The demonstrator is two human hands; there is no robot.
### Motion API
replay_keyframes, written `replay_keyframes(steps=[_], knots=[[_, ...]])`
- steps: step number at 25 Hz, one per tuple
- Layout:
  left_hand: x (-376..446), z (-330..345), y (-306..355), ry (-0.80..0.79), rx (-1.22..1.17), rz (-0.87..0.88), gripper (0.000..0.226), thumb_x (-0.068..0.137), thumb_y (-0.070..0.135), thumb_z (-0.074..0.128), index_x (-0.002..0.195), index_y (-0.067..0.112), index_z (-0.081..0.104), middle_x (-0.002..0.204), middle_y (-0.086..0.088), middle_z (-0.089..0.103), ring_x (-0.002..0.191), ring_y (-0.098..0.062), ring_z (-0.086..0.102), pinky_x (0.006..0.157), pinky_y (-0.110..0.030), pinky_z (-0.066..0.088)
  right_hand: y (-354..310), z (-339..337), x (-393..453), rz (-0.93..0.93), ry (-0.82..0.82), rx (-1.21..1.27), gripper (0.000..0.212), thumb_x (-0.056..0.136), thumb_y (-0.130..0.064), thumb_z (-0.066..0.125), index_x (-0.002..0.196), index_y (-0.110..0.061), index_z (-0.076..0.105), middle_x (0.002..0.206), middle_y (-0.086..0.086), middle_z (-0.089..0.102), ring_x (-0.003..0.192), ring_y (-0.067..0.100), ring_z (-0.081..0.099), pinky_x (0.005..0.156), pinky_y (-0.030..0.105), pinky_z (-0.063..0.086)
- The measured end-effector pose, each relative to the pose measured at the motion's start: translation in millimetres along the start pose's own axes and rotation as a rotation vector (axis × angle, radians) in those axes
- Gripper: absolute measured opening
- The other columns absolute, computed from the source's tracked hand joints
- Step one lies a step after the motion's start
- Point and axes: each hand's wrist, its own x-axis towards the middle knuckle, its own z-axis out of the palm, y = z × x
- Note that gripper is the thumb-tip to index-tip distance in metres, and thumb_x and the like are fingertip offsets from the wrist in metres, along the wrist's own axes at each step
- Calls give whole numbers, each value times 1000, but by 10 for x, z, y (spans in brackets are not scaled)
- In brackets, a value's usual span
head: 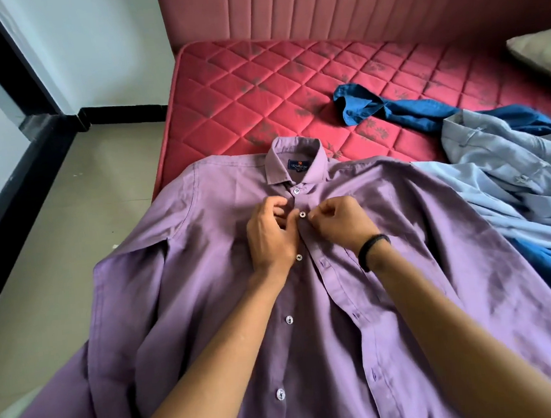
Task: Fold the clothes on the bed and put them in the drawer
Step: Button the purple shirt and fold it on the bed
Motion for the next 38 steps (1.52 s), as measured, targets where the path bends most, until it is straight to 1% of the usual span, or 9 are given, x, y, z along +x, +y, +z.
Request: replay_keyframes(steps=[3, 5, 7, 10, 14, 17, 21, 30, 38], knots=[[-176, -287, 4, -230, 186, 160, 7, 86, 19, 66, 89, 20, 73, 82, 0, 71, 77, -23, 67, 69, -38, 53, 43, 42, -521, -79, 72, -411, 34, 73, -46, 84, 83, -19, 66, 87, 2, 68, 82, 24, 64, 73, 35, 53], [-365, -439, 49, -466, 349, 229, 13, 89, 14, 64, 93, 19, 76, 90, -5, 68, 84, -29, 66, 72, -42, 53, 121, 109, -746, -22, 92, -525, 37, 74, -46, 82, 90, -17, 64, 99, 6, 67, 95, 33, 65, 76, 38, 52], [-454, -494, 93, -508, 402, 228, 17, 88, 7, 64, 96, 18, 74, 94, -6, 64, 88, -32, 64, 74, -41, 51, 189, 158, -799, -28, 116, -487, 26, 82, -39, 75, 85, -15, 64, 99, 11, 69, 99, 38, 65, 76, 39, 51], [-394, -509, 235, -480, 442, 169, 19, 82, 1, 65, 88, 18, 70, 93, -5, 71, 91, -31, 66, 73, -38, 49, 191, 69, -749, 49, 86, -340, 14, 86, -25, 68, 77, -15, 65, 89, 13, 71, 92, 39, 67, 77, 38, 55], [-337, -538, 376, -411, 320, 2, 13, 80, 9, 73, 83, 21, 77, 82, 1, 76, 85, -22, 71, 77, -33, 57, 161, -77, -735, 26, 81, -151, 39, 91, -14, 62, 56, -16, 45, 55, -4, 47, 59, 20, 46, 59, 28, 38], [-384, -497, 457, -364, 149, -196, 10, 80, 14, 79, 86, 22, 82, 83, 5, 79, 79, -7, 73, 76, -21, 56, 169, -17, -790, -79, 67, -24, 41, 95, -13, 61, 57, -14, 46, 53, -4, 41, 49, 6, 33, 46, 20, 29], [-606, -354, 316, -260, -37, -352, 10, 79, 19, 82, 89, 22, 83, 81, 9, 78, 70, 9, 67, 85, -21, 58, 409, 212, -818, -132, 90, 83, 25, 98, -18, 62, 75, -10, 61, 63, -7, 58, 57, 8, 47, 58, 25, 38], [-828, -302, 19, -177, -229, -234, 9, 80, 21, 78, 89, 20, 80, 81, 8, 78, 76, -8, 74, 77, -27, 61, 526, 423, -857, -130, 219, 76, 5, 91, -13, 70, 93, -12, 66, 82, -3, 67, 77, 15, 60, 73, 27, 44], [-868, -253, 54, -124, -226, -259, 8, 81, 16, 81, 88, 20, 81, 80, 10, 78, 74, -7, 74, 77, -29, 61, 598, 351, -807, -30, 94, 378, 18, 89, -8, 75, 81, -24, 72, 78, 0, 75, 68, 9, 67, 69, 26, 56]])
